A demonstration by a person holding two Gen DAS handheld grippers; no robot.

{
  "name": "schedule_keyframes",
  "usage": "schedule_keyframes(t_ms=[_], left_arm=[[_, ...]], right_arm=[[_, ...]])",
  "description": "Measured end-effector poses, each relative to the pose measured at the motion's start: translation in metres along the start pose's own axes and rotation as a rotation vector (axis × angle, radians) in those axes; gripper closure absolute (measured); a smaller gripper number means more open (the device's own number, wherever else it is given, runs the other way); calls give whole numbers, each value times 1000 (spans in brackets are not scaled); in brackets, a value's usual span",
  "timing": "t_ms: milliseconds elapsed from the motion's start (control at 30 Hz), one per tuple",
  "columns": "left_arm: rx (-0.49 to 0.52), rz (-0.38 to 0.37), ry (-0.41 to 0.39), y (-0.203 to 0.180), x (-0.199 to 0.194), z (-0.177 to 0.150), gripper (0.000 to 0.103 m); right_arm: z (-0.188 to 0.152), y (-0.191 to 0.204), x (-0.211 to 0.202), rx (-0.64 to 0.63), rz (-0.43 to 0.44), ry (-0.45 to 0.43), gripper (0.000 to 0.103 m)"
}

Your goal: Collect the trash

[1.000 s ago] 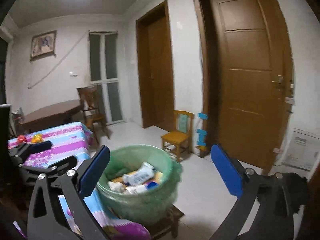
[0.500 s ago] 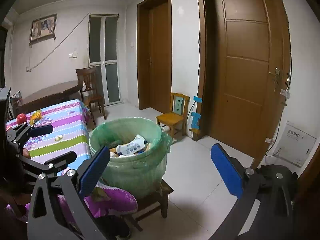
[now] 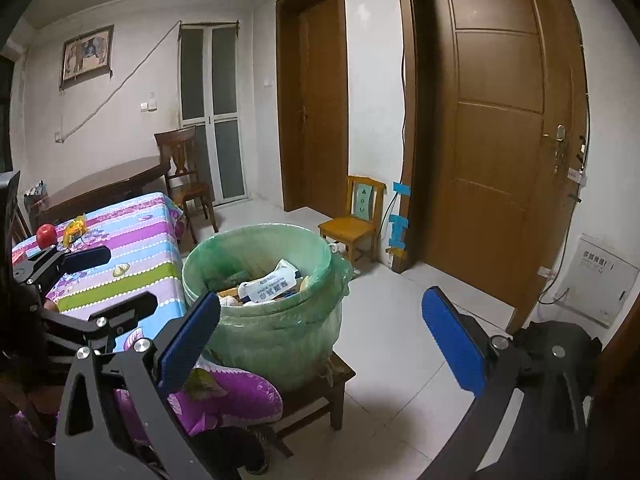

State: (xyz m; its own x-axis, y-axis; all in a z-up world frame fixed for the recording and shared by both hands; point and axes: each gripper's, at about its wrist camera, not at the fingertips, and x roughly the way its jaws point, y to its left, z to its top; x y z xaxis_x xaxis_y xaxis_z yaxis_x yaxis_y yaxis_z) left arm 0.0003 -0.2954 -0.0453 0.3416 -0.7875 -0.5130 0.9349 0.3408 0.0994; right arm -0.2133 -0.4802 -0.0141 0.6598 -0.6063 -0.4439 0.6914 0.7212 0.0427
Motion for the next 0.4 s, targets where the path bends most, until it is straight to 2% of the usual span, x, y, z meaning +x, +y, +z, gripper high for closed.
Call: schedule_keyframes(t_ms=[233, 400], left_arm=[[-32, 83, 13, 12, -1, 6, 8], [-27, 107, 13, 13, -3, 8, 6]], right_arm=[[2, 8, 5, 4, -21, 2, 5], [0, 9, 11, 9, -16, 30, 5]])
